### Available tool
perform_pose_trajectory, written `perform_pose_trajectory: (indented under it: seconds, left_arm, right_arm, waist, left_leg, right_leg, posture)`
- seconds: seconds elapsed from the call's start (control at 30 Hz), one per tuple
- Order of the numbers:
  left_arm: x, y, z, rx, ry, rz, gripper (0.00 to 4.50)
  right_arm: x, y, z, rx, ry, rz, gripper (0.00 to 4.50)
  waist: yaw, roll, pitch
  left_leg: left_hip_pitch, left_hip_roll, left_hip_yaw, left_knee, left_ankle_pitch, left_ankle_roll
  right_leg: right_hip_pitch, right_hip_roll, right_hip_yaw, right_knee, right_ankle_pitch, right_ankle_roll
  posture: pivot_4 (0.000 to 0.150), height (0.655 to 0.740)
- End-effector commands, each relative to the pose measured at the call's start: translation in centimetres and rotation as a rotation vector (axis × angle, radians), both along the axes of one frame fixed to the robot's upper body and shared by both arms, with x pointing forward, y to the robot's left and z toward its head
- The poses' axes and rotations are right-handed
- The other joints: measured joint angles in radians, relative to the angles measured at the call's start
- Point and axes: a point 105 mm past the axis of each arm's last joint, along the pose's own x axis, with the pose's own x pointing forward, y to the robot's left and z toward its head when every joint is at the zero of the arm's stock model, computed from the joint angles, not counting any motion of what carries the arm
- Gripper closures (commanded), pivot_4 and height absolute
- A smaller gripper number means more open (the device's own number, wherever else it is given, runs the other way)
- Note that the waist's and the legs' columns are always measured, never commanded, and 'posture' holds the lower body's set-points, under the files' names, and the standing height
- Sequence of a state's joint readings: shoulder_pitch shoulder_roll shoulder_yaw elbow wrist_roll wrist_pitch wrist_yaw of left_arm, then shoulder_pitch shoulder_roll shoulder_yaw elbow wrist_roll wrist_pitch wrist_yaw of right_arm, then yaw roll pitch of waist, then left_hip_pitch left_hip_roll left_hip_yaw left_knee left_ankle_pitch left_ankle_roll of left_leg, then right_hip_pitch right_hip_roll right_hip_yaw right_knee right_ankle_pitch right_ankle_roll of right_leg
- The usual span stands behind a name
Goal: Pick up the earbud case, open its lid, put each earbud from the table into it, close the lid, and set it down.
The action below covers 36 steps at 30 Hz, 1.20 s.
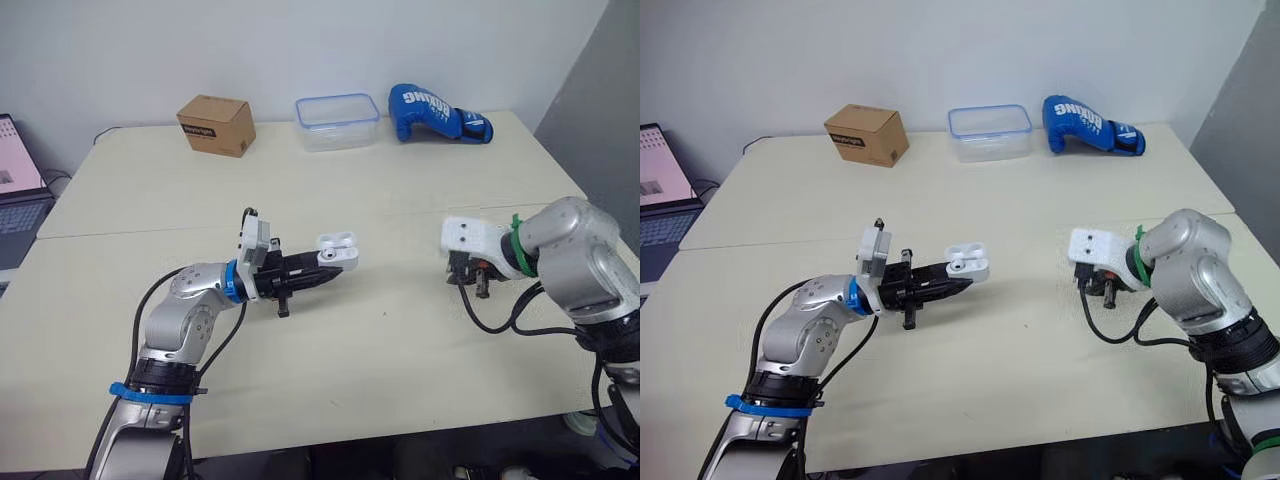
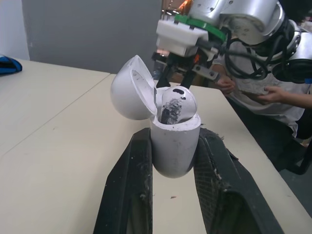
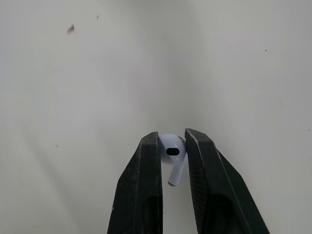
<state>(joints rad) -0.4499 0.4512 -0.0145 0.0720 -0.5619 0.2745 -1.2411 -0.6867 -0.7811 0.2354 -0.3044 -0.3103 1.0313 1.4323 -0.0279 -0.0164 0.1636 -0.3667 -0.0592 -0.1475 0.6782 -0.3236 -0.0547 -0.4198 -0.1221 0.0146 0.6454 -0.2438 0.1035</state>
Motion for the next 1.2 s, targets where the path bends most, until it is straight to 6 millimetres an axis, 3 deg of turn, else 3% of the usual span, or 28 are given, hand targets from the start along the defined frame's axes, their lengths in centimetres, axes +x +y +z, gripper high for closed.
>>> perform_pose_trajectory:
  seconds: [0.03, 0.3, 0.53, 0.87, 1.2]
  left_arm:
    - [0.1, -0.3, 1.0, -0.008, -0.056, -0.022, 3.73]
    - [0.6, -0.5, 0.5, -0.003, -0.048, -0.03, 3.73]
    - [0.7, -0.5, 0.2, -0.004, -0.042, -0.031, 3.73]
    - [1.1, -0.7, 0.3, -0.012, -0.036, -0.028, 3.73]
    - [1.4, -0.9, 0.7, -0.02, -0.033, -0.023, 3.73]
  right_arm:
    - [-0.7, 0.9, 1.1, 0.178, -0.022, -0.096, 4.15]
    - [-2.4, 3.4, 1.4, 0.544, 0.044, -0.242, 4.15]
    - [-2.6, 5.8, 4.8, 0.842, -0.069, -0.242, 4.15]
    - [-3.2, 8.5, 7.6, 0.986, -0.293, -0.115, 4.15]
    - [-3.1, 10.9, 6.7, 0.987, -0.328, -0.044, 4.15]
  waist:
    - [0.001, 0.0, 0.0]
    - [0.001, 0.0, 0.0]
    - [-0.002, 0.001, 0.0]
    - [-0.004, 0.001, -0.001]
    - [-0.006, 0.001, -0.001]
  left_leg:
    - [0.0, 0.0, 0.0, 0.0, 0.0, 0.0]
    - [0.0, 0.0, 0.0, 0.0, 0.0, 0.0]
    - [0.0, 0.0, -0.001, 0.0, 0.0, 0.0]
    - [0.001, -0.001, -0.001, 0.0, 0.0, 0.0]
    - [0.001, 0.0, -0.001, 0.0, 0.0, 0.0]
  right_leg:
    - [0.0, 0.0, 0.0, 0.0, 0.0, 0.0]
    - [0.0, 0.0, 0.0, 0.001, 0.0, 0.0]
    - [-0.001, 0.0, 0.0, 0.002, 0.0, 0.0]
    - [-0.001, 0.0, 0.0, 0.002, 0.0, 0.0]
    - [-0.001, 0.0, 0.0, 0.002, 0.0, 0.0]
  posture:
    - [0.15, 0.7307]
    - [0.15, 0.7307]
    - [0.15, 0.7307]
    - [0.15, 0.7307]
    - [0.15, 0.7307]
